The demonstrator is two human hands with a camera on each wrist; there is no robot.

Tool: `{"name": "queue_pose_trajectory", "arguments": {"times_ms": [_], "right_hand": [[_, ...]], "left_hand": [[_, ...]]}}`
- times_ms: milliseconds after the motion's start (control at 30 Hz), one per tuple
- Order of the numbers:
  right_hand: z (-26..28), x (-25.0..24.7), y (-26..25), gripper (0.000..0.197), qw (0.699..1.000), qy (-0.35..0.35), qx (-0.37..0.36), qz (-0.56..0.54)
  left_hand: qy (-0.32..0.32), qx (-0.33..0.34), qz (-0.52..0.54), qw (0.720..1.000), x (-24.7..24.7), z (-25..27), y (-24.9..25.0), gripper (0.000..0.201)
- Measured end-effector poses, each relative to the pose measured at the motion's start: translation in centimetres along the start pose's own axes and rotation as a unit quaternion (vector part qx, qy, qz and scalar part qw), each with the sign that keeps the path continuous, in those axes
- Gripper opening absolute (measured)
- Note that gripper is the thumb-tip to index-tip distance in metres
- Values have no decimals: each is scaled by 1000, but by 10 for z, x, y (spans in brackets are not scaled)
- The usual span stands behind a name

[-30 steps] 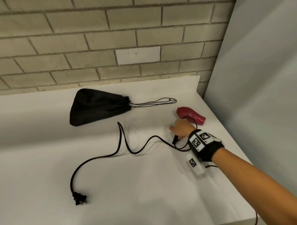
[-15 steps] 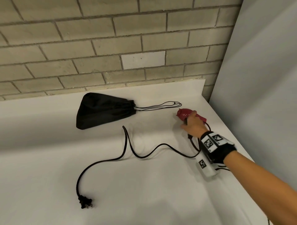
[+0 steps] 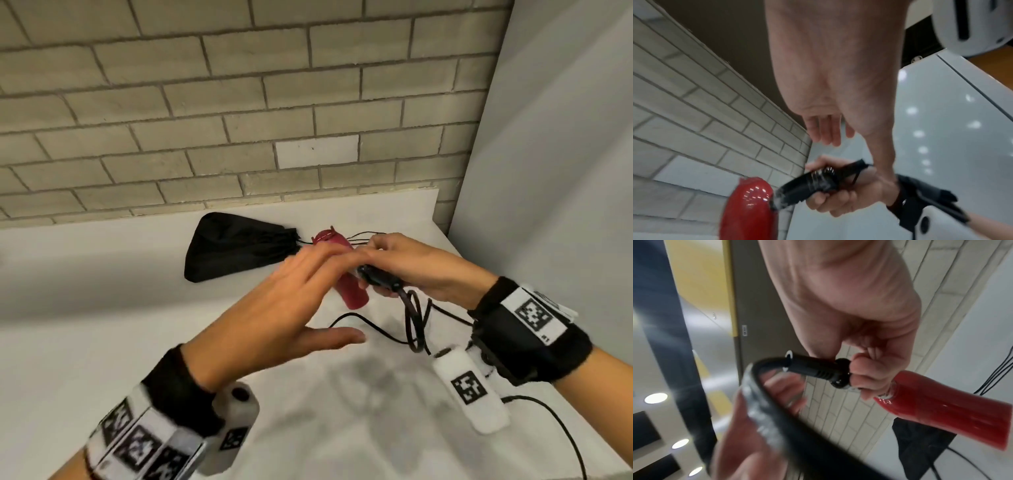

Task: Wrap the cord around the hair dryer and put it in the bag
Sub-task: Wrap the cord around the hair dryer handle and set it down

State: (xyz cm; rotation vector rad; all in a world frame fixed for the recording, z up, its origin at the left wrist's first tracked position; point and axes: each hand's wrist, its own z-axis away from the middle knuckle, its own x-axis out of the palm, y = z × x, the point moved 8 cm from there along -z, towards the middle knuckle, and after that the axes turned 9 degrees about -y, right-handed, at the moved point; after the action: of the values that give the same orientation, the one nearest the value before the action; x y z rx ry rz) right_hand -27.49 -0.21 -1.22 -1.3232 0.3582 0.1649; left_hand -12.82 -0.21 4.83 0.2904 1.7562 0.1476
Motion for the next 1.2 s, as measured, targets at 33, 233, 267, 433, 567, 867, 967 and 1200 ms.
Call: {"name": "queue_pose_trajectory", "arguments": {"times_ms": [33,233,267,433,567,867,967,1200], "right_hand": [[3,11,-6,24,1000,-25,-15,-8],[18,21,-3,37,989,-34,-45,-137],[18,23,-1,38,988,-46,-40,-145],[20,42,-9,14,985,-73,-26,-157],[33,46,-8,52,955,-144,-58,-254],[89,-19,6,49,992,-44,-107,46],[104,-65,23,54,983,35,-63,169],[135,-82,39,47,963,186,-131,142]], "left_hand": [[0,22,-22,1000,8,-17,0,80],[20,100,-114,988,30,-49,18,72],[26,96,-96,990,31,-50,16,69],[81,43,68,993,15,-48,-8,47],[168,-1,245,955,-5,-35,-32,25],[32,7,510,859,8,-20,-39,16],[-13,4,592,806,11,-9,-45,23],[31,-72,651,755,8,6,-72,37]]}}
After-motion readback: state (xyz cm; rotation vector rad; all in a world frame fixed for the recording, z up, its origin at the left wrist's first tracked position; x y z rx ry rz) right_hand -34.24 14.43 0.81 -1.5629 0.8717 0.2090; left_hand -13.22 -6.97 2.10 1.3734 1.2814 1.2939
